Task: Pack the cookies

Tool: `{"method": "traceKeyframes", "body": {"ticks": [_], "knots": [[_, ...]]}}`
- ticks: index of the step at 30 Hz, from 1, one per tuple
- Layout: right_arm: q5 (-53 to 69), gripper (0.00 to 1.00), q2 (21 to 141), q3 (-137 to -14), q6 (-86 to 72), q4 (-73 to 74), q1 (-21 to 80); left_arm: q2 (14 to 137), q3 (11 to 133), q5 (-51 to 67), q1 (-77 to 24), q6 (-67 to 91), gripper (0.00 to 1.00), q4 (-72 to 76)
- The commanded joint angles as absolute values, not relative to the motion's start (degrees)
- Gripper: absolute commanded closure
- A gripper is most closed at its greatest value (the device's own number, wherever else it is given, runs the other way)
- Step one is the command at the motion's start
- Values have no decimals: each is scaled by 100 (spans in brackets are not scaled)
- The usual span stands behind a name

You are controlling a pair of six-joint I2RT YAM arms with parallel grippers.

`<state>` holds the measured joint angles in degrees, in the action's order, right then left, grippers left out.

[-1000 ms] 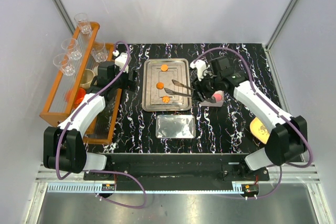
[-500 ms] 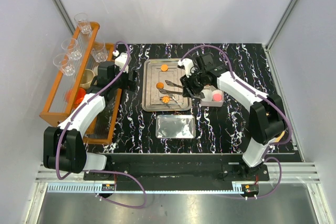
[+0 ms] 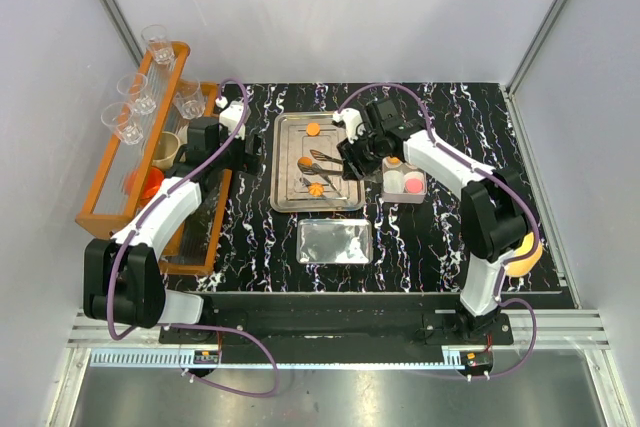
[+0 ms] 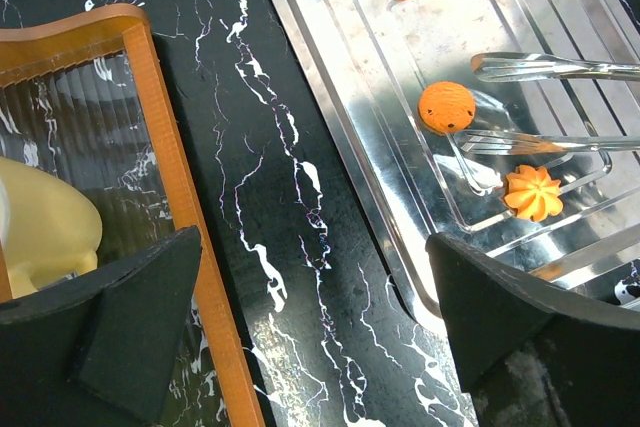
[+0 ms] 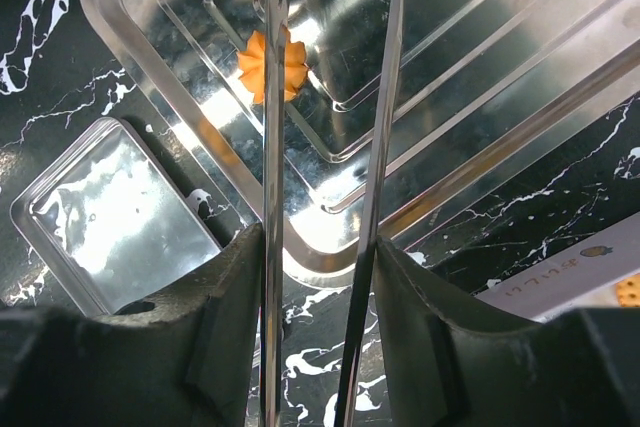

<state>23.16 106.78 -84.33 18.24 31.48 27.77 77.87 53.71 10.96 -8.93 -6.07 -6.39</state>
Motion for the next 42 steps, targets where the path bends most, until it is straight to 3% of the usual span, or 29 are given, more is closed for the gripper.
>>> {"method": "traceKeyframes", "body": {"ticks": [1,42], "knots": [[2347,50,10740,-8763,1890,2936,2848,7813,5502,1019,-905,-686,1,-404],[2382,55,11276,-9009,1898,2944,2865,7831,5502,1028,-905,-686,1,-404]]}}
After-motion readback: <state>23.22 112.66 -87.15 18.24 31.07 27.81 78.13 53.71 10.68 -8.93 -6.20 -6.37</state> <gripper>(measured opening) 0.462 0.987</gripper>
